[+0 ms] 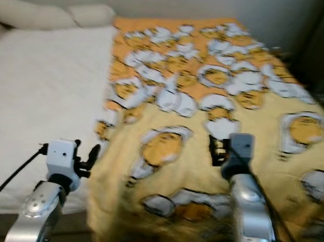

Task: Clean up the room

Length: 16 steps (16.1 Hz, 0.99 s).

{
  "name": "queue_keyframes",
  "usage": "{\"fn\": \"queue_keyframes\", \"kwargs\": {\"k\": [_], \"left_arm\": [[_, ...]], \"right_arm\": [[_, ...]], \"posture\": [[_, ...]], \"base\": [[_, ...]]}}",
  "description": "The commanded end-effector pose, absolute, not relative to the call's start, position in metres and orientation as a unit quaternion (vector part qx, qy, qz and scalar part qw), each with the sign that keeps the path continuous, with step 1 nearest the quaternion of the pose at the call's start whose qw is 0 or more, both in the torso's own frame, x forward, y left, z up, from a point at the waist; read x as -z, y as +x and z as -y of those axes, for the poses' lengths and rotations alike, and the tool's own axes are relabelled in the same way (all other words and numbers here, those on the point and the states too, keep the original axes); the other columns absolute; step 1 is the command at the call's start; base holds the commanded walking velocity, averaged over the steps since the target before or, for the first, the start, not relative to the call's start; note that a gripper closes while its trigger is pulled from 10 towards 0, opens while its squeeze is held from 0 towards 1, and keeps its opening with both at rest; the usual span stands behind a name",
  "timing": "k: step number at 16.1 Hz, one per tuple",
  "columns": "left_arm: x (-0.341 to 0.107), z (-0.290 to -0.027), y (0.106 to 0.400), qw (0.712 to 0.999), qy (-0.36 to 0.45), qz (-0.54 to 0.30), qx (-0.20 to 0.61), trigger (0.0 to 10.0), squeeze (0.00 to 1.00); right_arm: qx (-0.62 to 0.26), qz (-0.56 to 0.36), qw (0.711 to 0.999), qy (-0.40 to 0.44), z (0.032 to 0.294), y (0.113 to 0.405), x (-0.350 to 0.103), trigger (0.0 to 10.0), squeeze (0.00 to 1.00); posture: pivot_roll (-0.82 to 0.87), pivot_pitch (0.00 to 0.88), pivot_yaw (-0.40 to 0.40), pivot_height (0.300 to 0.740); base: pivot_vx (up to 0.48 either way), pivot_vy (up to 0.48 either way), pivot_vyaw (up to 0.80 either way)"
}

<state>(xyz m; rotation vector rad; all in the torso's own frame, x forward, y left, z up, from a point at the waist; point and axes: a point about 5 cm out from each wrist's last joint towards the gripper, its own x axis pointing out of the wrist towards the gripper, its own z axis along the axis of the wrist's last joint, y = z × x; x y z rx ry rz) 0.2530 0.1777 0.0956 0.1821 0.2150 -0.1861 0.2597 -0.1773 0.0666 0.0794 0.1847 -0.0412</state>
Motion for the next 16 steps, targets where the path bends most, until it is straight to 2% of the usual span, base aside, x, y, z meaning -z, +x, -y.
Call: {"fn": "queue_keyframes", "kwargs": {"k": [1, 9, 15, 16], "left_arm": [[-0.101, -0.177, 0.257, 0.986, 0.103, -0.096, 0.09, 10.0, 0.0], [-0.105, -0.173, 0.265, 0.985, 0.109, -0.085, 0.101, 10.0, 0.0], [-0.105, -0.175, 0.271, 0.984, 0.122, -0.083, 0.097, 10.0, 0.0], [-0.105, -0.174, 0.272, 0.986, 0.112, -0.081, 0.093, 10.0, 0.0]], "right_arm": [[0.01, -0.09, 0.995, 0.034, 0.174, 0.262, -0.07, 10.0, 0.0], [0.023, -0.108, 0.993, 0.031, 0.172, 0.266, -0.063, 10.0, 0.0], [-0.02, -0.116, 0.993, 0.011, 0.159, 0.27, -0.06, 10.0, 0.0], [-0.015, -0.125, 0.992, 0.01, 0.16, 0.27, -0.059, 10.0, 0.0]], "posture": [[0.08, 0.0, -0.036, 0.74], [0.1, 0.0, -0.045, 0.74], [0.08, 0.0, -0.038, 0.74], [0.08, 0.0, -0.038, 0.74]], "base": [[0.0, -0.48, 0.0], [0.0, -0.477, 0.0], [0.0, -0.46, 0.0], [0.0, 0.0, -0.8]]}}
